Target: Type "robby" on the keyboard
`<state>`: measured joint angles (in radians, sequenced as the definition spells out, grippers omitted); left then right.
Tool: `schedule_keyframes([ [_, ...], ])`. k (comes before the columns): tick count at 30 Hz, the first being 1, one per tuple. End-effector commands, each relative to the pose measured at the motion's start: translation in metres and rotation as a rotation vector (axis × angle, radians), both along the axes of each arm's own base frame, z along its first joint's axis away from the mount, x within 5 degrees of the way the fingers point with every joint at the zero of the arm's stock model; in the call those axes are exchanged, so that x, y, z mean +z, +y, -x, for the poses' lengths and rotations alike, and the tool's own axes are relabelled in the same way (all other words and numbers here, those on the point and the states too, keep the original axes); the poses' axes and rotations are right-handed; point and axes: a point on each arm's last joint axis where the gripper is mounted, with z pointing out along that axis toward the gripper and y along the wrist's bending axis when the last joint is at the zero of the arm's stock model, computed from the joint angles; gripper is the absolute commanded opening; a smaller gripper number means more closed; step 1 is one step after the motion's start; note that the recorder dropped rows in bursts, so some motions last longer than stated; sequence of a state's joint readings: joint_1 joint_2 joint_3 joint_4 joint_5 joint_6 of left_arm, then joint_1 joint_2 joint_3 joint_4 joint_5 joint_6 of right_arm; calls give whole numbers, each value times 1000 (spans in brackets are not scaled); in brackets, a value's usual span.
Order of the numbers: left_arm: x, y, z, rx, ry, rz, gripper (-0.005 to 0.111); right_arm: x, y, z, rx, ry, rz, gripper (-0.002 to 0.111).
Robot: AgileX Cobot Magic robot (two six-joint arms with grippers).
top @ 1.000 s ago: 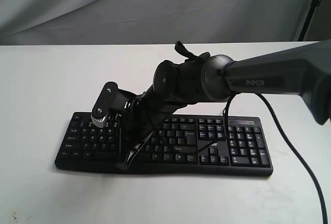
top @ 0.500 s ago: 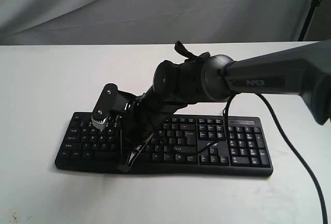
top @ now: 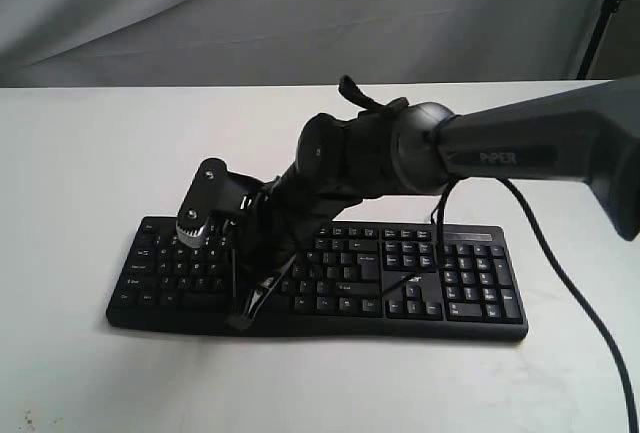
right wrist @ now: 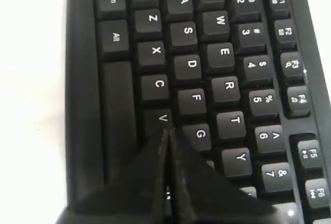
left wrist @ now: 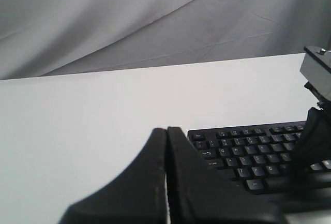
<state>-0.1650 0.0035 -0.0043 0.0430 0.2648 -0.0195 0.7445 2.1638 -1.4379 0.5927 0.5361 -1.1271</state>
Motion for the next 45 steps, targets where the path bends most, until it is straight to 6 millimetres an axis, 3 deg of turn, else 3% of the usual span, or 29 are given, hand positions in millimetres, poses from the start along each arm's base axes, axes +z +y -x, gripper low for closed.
schedule_keyframes([
  [1,-1,0,0,-6,-5,-1,0,14,-3,-1,5,-33,-15,0],
  [9,-1,0,0,-6,-5,-1,0,18,-3,-1,-2,-35,-23,0],
  [17,-1,0,0,-6,-5,-1,0,1,-2,-2,-6,-5,-1,0],
  [27,-1,0,0,-6,-5,-1,0,1,-2,-2,-6,-4,0,0],
  [32,-1,0,0,-6,-5,-1,0,-9,-2,-2,-5,9,13,0],
  [45,-1,0,0,-6,-5,-1,0,9,-2,-2,-4,-29,-12,0],
])
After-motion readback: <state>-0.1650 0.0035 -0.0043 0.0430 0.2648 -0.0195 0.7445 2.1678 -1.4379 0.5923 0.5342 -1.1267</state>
